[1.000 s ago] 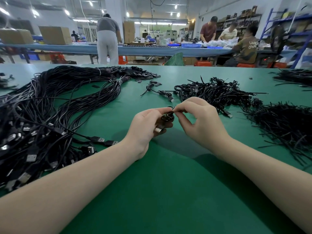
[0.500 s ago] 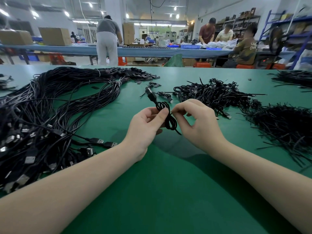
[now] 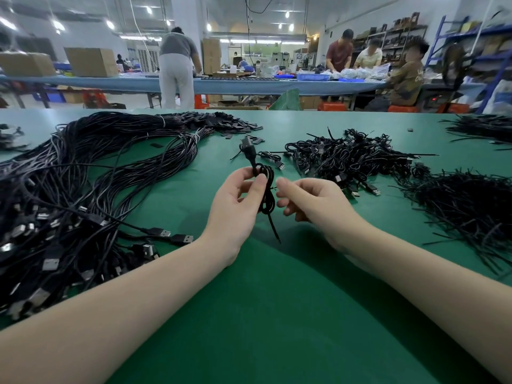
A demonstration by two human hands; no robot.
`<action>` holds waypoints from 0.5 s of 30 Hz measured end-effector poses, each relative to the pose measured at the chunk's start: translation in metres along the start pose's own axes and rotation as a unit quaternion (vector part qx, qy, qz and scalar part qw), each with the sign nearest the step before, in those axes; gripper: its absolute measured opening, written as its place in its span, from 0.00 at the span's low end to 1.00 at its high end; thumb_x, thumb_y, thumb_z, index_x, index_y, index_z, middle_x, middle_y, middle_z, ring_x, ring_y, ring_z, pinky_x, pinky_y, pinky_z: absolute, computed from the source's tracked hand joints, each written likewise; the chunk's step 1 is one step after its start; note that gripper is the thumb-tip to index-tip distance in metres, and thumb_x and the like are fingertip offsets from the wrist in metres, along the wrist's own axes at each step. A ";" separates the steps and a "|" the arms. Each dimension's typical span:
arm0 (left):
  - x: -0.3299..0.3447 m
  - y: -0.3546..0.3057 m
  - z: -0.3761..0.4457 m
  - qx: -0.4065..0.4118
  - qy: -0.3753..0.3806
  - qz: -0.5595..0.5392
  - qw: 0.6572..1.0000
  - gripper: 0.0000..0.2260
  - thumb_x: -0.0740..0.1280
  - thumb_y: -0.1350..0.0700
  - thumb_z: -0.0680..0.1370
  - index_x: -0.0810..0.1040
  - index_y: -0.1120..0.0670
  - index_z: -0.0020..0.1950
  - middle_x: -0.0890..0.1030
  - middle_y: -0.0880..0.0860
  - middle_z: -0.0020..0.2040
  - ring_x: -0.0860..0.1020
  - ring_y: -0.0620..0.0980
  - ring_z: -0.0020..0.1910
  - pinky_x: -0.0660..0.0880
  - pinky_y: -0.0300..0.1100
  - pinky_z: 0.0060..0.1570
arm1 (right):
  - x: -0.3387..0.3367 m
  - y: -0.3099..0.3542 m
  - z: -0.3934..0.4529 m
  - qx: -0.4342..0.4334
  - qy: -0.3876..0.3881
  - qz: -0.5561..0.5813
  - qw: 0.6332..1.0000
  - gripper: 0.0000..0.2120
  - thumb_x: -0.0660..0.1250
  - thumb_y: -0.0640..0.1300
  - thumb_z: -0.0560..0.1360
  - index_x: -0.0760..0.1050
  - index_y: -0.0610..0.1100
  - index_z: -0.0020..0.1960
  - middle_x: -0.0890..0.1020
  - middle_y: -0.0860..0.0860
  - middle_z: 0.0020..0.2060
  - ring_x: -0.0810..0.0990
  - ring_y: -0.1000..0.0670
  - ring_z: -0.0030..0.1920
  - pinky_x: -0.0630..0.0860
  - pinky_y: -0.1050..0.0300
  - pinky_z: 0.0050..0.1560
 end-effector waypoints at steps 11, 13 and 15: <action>0.002 -0.015 -0.001 0.082 0.010 0.023 0.996 0.06 0.65 0.56 0.79 0.78 0.44 0.47 0.81 0.41 0.41 0.78 0.37 0.41 0.72 0.28 0.46 | 0.015 -0.017 -0.005 0.134 0.057 0.168 0.975 0.05 0.73 0.43 0.70 0.79 0.43 0.44 0.83 0.50 0.35 0.79 0.55 0.31 0.73 0.63 0.34; 0.003 -0.016 -0.001 0.086 0.014 0.020 0.996 0.06 0.65 0.56 0.80 0.78 0.45 0.48 0.81 0.42 0.41 0.79 0.37 0.41 0.72 0.29 0.46 | 0.015 -0.017 -0.005 0.141 0.055 0.180 0.972 0.04 0.73 0.42 0.70 0.79 0.43 0.43 0.84 0.49 0.35 0.80 0.54 0.31 0.76 0.63 0.33; 0.004 -0.016 -0.002 0.086 0.020 0.018 0.996 0.06 0.65 0.57 0.80 0.78 0.45 0.48 0.81 0.43 0.42 0.79 0.38 0.41 0.73 0.30 0.47 | 0.016 -0.017 -0.005 0.144 0.050 0.189 0.970 0.03 0.72 0.41 0.71 0.79 0.43 0.41 0.84 0.49 0.34 0.81 0.54 0.31 0.77 0.63 0.32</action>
Point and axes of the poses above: each hand's wrist, its own z-axis towards the middle knuckle, its own x-axis out of the palm, y = z × x, the point moved 10 cm from there along z, towards the middle knuckle
